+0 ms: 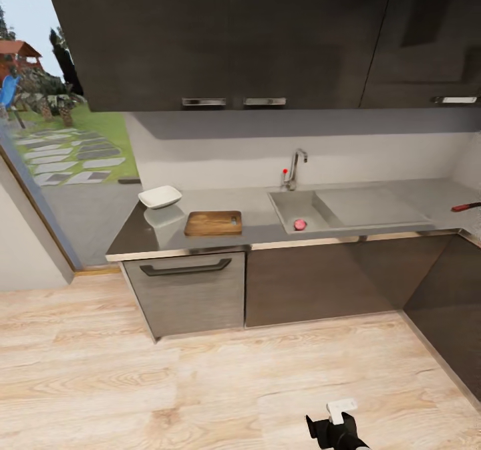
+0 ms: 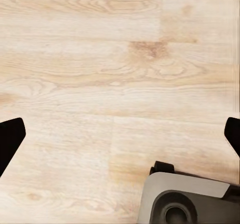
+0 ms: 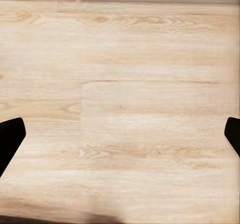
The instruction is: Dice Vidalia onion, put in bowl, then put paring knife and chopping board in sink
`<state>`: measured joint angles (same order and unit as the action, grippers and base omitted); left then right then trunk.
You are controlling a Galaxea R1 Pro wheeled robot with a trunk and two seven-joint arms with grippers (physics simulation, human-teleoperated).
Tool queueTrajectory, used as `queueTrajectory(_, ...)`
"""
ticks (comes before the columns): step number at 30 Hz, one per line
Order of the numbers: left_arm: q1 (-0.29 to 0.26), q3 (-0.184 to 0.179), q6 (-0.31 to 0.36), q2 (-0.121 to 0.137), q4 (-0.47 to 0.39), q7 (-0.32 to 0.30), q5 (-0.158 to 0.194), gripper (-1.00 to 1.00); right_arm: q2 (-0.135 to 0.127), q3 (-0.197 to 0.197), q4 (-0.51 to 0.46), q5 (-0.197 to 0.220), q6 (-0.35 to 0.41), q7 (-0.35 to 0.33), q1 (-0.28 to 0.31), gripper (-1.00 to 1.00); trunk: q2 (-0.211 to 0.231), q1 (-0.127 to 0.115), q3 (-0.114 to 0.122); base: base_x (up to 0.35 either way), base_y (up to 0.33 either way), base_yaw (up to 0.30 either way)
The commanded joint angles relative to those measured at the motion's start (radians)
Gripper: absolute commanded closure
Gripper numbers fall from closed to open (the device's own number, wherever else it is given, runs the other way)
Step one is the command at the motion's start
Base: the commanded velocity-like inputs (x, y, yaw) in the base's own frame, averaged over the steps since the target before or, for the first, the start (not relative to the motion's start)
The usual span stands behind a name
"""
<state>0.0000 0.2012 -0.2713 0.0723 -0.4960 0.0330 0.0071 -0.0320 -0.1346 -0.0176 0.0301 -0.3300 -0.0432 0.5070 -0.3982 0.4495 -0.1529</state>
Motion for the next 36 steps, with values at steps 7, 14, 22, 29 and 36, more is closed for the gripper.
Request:
queueTrajectory(7,0.000,0.000,-0.002,0.000,-0.001,0.002,0.001,-1.00,0.000,-0.005,0.001,0.004,-0.003,-0.003,0.001,-1.00,-0.002,0.001,0.004,0.000,-0.305,0.009)
queueTrajectory(14,0.000,0.000,-0.002,0.000,-0.001,0.002,0.001,-1.00,0.000,-0.005,0.001,0.004,-0.003,-0.004,0.001,-1.00,-0.002,0.001,0.014,0.000,-0.306,0.001)
queueTrajectory(22,0.000,0.000,-0.002,0.000,-0.001,0.002,0.001,-1.00,0.000,-0.005,0.001,0.004,-0.003,-0.004,0.001,-1.00,-0.002,0.001,0.027,0.022,-0.306,0.000)
queueTrajectory(29,0.000,0.000,-0.002,0.000,-0.001,0.002,0.001,-1.00,0.002,-0.005,0.001,0.004,-0.003,-0.004,0.001,-1.00,-0.002,0.001,0.038,0.100,-0.306,0.000)
queueTrajectory(36,0.000,0.000,-0.002,0.000,-0.001,0.002,0.001,-1.00,0.004,-0.005,0.001,0.004,-0.003,-0.003,0.001,-1.00,-0.002,0.001,0.049,0.144,-0.306,0.061)
